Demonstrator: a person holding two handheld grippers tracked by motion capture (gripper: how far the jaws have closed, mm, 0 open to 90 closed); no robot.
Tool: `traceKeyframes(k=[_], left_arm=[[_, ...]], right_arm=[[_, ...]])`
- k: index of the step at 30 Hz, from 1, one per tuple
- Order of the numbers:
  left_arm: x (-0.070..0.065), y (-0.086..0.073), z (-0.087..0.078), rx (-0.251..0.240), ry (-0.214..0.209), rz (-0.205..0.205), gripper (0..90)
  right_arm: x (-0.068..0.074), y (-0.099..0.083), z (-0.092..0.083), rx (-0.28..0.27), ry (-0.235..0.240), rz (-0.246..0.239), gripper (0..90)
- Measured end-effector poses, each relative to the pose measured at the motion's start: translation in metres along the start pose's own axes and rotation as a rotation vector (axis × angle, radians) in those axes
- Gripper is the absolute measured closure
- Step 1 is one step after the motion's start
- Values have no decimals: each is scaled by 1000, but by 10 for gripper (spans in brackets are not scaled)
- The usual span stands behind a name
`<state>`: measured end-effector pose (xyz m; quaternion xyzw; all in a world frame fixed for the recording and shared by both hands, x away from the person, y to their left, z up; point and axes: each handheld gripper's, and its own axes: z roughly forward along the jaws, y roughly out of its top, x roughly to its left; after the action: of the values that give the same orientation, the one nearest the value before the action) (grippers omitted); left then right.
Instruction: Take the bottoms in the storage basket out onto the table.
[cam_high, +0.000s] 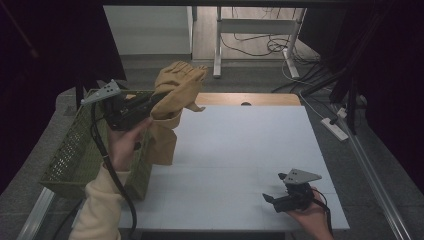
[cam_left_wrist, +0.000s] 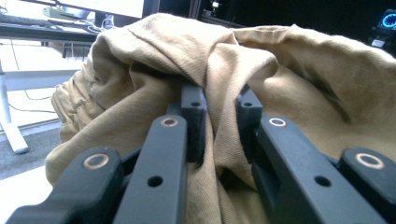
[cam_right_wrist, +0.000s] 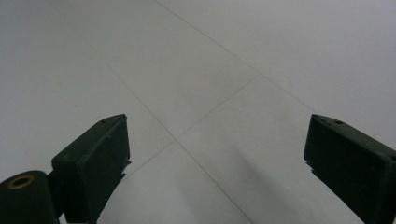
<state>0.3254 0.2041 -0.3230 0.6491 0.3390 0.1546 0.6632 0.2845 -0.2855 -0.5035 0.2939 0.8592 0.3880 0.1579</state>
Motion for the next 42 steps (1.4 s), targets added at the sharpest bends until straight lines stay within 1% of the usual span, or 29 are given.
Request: traceKeyframes(k=[7,17,24,28,31,37,42], left_arm=[[-1,-2,8,9,-13,-5,784],[-3,-7,22,31,-23,-10,784],[-11,-8,36,47,-47,-7,784],[-17,-6,42,50,-64,3,784],[-19,-7,46,52,-73,3,784],[-20,-13,54,67,-80,-7,784],[-16,-23,63,94,-83,-17,784]], right_arm=[[0,0,0,-7,-8,6,69],[-1,0,-1,-12,-4,7,69],[-1,0,-1,-15,-4,6,69],[-1,0,-1,-14,-4,5,69],[-1,0,-1,-15,-4,4,69],[-1,0,-2,-12,-3,4,69],[0,0,-1,-9,-3,3,69]])
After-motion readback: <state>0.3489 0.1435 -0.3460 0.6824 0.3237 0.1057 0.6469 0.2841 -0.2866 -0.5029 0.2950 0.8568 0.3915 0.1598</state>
